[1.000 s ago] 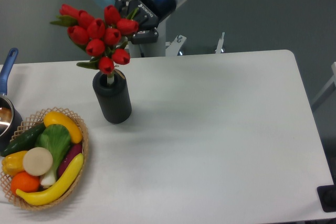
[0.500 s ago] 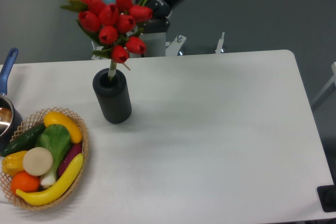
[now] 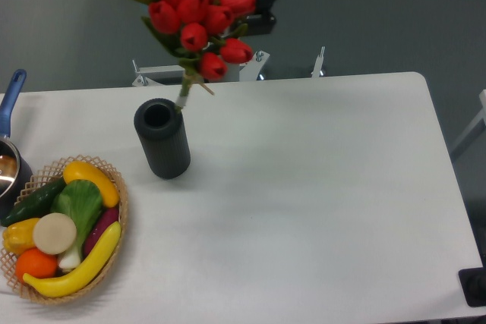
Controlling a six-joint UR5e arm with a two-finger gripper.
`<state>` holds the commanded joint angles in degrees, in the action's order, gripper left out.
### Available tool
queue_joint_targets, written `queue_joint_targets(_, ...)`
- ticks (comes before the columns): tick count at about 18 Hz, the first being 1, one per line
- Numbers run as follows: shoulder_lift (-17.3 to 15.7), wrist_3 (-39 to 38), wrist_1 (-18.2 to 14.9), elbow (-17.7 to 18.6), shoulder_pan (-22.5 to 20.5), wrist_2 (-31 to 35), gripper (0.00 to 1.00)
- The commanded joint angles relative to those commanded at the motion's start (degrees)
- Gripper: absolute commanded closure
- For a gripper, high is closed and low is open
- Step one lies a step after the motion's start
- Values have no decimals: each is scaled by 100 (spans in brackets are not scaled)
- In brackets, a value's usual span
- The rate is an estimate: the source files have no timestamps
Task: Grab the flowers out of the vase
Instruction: 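Lift the gripped tulips straight up out of the black vase, then carry the tulip bunch away from the vase and hold it aloft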
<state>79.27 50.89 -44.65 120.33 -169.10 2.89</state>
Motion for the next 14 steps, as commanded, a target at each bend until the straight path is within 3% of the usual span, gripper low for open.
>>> queue_joint_targets(4, 220, 192, 18, -194, -114, 755, 89)
queue_joint_targets(8, 238, 404, 18, -255, -238, 1529, 89)
queue_joint_targets(14, 325, 466, -9, -536, -238, 3285, 89)
